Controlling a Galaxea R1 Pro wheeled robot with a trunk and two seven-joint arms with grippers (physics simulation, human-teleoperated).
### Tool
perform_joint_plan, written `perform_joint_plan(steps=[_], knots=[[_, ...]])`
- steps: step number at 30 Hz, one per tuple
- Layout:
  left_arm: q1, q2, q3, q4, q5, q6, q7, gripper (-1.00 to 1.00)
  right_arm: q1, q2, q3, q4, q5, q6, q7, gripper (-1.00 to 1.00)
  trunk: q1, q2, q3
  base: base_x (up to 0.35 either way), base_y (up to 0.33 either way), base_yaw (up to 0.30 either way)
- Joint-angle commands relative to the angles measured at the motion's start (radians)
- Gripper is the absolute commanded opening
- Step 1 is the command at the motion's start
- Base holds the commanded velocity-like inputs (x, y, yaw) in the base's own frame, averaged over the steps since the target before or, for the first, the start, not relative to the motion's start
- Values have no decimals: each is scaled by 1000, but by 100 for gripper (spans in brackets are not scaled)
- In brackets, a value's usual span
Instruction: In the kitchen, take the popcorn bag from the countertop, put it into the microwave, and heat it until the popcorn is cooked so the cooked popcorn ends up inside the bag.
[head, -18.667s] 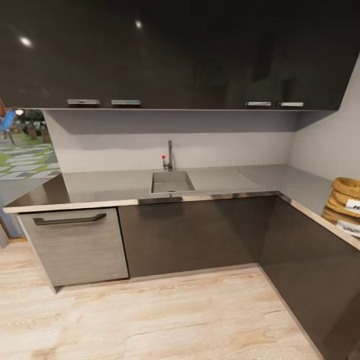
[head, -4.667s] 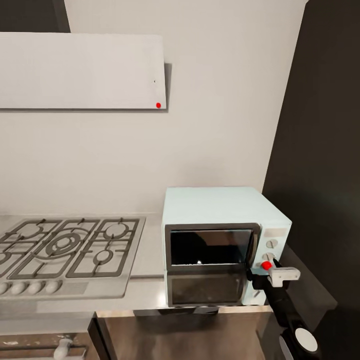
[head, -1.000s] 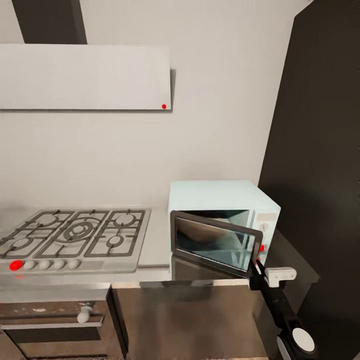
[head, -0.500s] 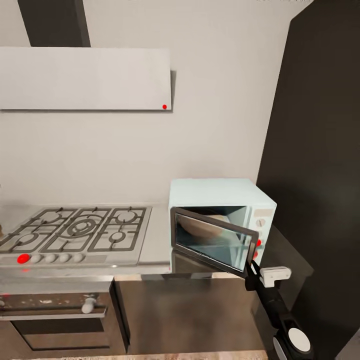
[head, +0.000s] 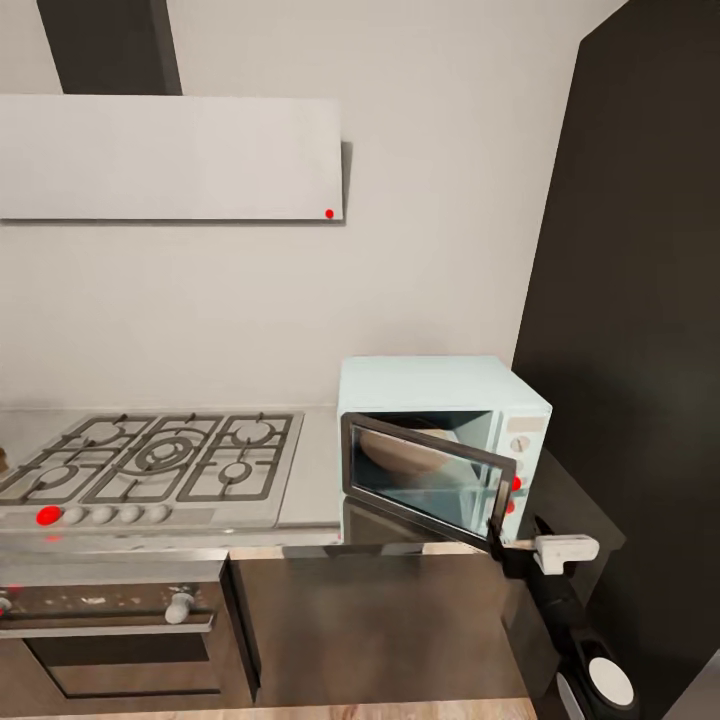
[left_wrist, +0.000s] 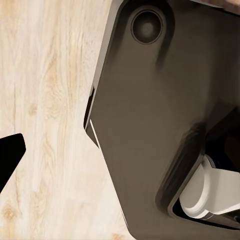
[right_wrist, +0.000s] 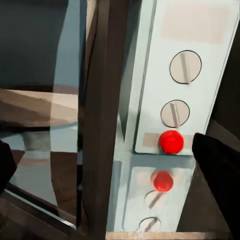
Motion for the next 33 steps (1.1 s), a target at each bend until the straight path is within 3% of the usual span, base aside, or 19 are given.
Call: perform_joint_plan(steps=[1,10,19,33], knots=[[1,0,4,-3,-1,4,0,100,0,-1,1,0,0,-6,-4,100,0,-1,-1,0,0,0],[1,0,4,-3,-1,4,0,100,0,-1,1,1,0,-10,-2,100,0,-1,-1,-3,0,0],[1,-2,4,-3,-1,4,0,100,0,-1,1,1,0,-11,-2,100,0,-1,-1,-200,-161,0],[1,1,4,-2,-1,4,0,100,0,-1,1,1,0,-12,-2,100,0,-1,-1,109,-130,0]])
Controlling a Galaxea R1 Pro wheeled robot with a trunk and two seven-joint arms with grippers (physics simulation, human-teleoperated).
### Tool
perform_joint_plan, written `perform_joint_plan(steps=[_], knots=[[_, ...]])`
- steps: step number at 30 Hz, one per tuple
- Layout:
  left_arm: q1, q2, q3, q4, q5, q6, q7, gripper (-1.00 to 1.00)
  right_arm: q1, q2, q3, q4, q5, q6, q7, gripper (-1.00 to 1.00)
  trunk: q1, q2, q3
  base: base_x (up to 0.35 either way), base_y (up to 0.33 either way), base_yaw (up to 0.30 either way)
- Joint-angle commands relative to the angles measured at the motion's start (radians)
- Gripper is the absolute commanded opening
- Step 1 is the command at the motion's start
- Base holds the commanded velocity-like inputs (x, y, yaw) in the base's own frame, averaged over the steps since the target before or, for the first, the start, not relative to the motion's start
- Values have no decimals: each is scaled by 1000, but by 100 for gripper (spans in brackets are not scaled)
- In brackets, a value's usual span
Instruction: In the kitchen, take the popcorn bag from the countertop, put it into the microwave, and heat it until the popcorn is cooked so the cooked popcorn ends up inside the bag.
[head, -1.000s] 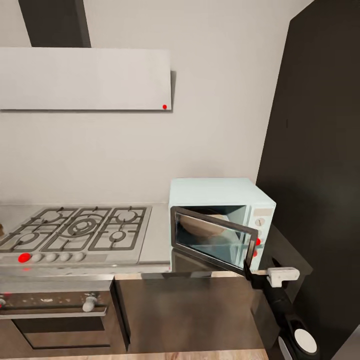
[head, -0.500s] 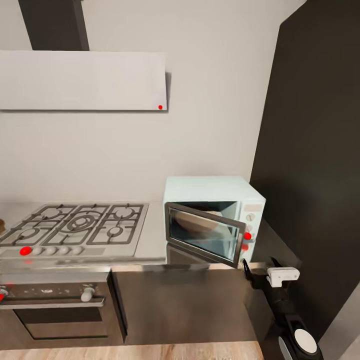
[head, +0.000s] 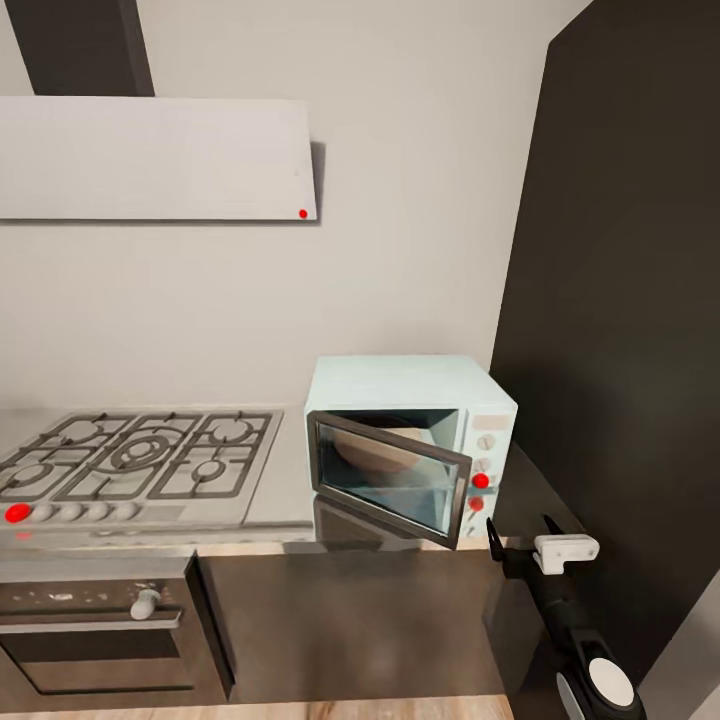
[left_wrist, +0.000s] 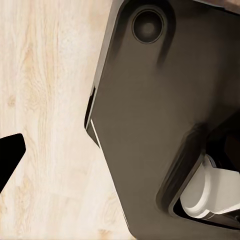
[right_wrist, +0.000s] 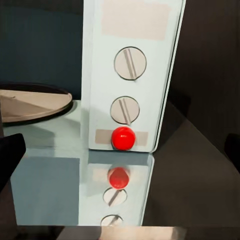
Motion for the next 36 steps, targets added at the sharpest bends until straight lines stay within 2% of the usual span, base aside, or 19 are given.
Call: perform_joint_plan(steps=[1,20,28,30,34,36], knots=[[1,0,4,-3,-1,4,0,100,-1,0,1,0,0,-2,-4,100,0,-1,-1,3,-2,0],[1,-3,3,-2,-1,4,0,100,-1,0,1,0,0,-2,-4,100,0,-1,-1,153,0,0],[1,-3,3,-2,-1,4,0,100,-1,0,1,0,0,-2,-2,100,0,-1,-1,30,0,0],[1,-3,3,-3,-1,4,0,100,-1,-1,1,0,0,-2,25,100,0,-1,-1,1,0,0],[1,-3,4,-3,-1,4,0,100,-1,-1,-8,0,-2,1,181,100,0,-1,-1,72,0,0],[1,-3,4,-3,-1,4,0,100,-1,-1,-19,0,-2,2,214,100,0,-1,-1,231,0,0]])
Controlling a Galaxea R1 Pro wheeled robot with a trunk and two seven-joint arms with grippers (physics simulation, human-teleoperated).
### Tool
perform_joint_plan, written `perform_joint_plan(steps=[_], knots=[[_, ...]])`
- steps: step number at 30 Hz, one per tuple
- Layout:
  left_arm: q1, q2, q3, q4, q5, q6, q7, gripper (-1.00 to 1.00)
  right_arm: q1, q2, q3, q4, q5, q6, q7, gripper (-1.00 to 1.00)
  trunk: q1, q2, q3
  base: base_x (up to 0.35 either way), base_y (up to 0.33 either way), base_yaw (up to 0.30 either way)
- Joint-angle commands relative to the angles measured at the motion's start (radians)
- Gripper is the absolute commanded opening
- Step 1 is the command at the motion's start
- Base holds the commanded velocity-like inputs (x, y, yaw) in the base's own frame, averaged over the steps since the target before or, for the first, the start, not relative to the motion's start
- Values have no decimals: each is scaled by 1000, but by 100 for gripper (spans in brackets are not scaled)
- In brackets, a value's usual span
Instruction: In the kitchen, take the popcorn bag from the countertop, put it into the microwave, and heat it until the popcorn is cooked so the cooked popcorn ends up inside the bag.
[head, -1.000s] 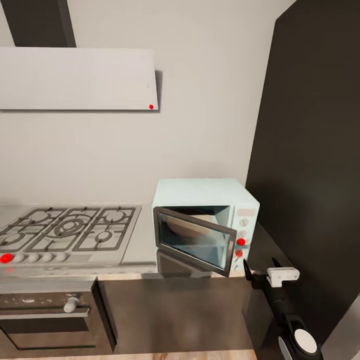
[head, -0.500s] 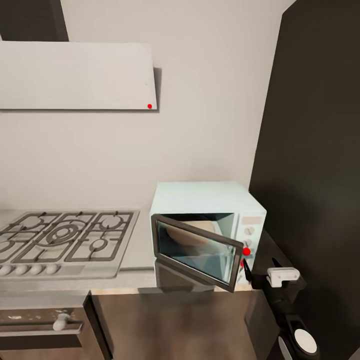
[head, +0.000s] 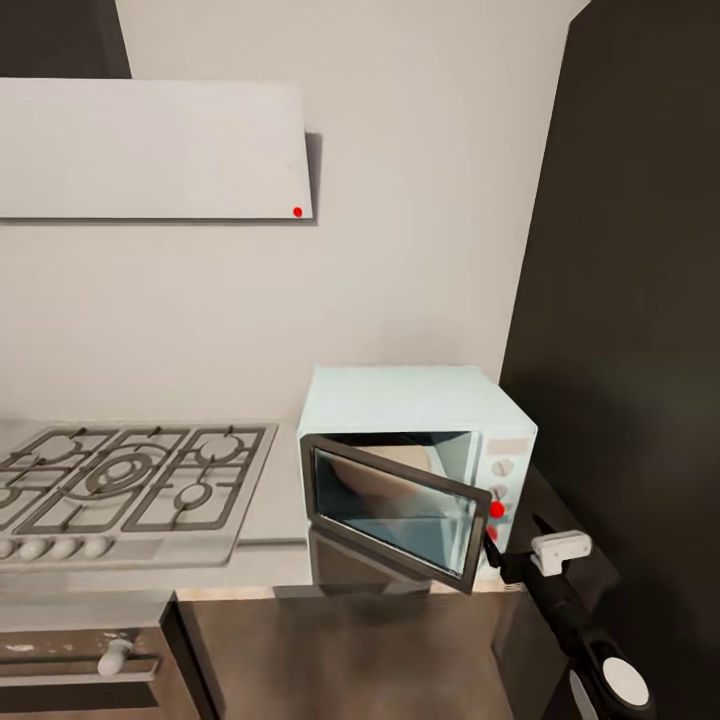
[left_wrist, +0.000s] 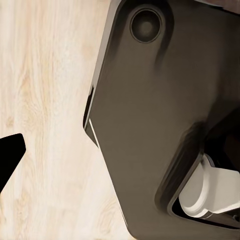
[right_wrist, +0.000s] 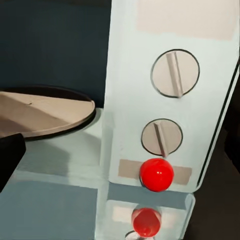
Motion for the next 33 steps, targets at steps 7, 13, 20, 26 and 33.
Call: perform_joint_plan(steps=[7,13,20,26,33], knots=[[0,0,4,-3,-1,4,0,100,0,1,17,0,2,0,25,100,1,-1,-1,45,0,0],[0,0,4,-3,-1,4,0,100,-1,1,15,0,2,7,64,100,1,-1,-1,1,0,0],[0,0,3,-3,-1,4,0,100,-1,-1,14,0,2,7,106,100,1,-1,-1,0,0,0],[0,0,3,-3,-1,4,0,100,0,-1,15,0,3,7,175,100,1,-1,-1,0,0,0],[0,0,3,-3,-1,4,0,100,0,-1,12,0,4,5,273,100,1,-1,-1,0,0,0]])
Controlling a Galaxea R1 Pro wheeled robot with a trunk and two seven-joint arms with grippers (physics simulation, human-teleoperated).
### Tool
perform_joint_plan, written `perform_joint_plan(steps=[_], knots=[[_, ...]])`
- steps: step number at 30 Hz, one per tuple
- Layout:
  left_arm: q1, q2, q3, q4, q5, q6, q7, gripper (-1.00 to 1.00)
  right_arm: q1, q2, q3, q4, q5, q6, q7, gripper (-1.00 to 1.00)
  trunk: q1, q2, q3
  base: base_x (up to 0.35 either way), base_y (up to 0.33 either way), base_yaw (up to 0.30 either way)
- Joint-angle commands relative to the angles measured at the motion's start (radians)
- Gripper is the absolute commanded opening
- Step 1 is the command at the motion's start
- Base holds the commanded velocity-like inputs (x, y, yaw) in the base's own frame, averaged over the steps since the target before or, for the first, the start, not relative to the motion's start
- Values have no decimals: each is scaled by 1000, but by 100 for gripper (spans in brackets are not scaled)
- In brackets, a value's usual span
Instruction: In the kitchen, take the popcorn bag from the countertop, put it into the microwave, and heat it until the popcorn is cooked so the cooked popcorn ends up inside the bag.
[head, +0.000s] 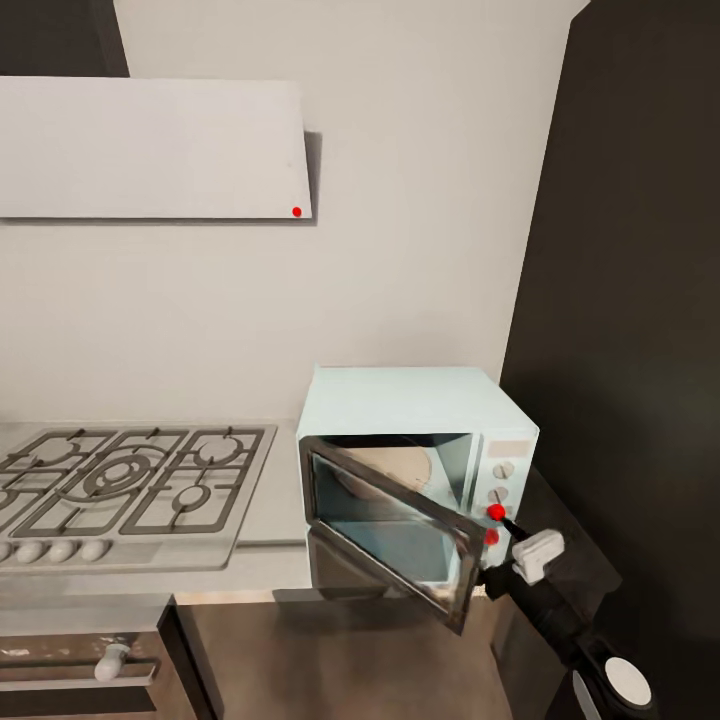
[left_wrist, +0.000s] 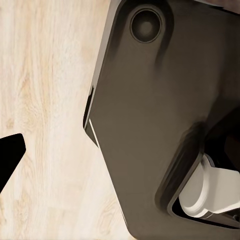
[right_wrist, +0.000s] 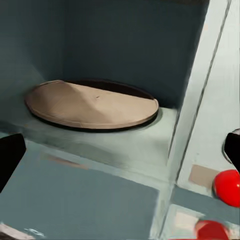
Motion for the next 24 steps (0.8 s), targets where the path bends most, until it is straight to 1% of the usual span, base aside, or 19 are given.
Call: perform_joint_plan(steps=[1,6,9,13,19,24], knots=[[0,0,4,-3,-1,4,0,100,0,1,18,0,2,-3,32,100,0,-1,-1,0,0,0],[0,0,3,-3,-1,4,0,100,0,1,-12,0,2,-3,90,100,0,-1,-1,0,0,0],[0,0,4,-3,-1,4,0,100,0,1,-19,0,2,-3,155,100,0,-1,-1,0,0,0],[0,0,4,-3,-1,4,0,100,0,1,-20,0,3,-3,170,100,0,-1,-1,0,0,0],[0,0,4,-3,-1,4,0,100,0,1,-20,4,6,1,172,100,0,-1,-1,-3,0,4],[0,0,3,-3,-1,4,0,100,0,1,-20,5,6,2,172,100,0,-1,-1,-212,-38,173]])
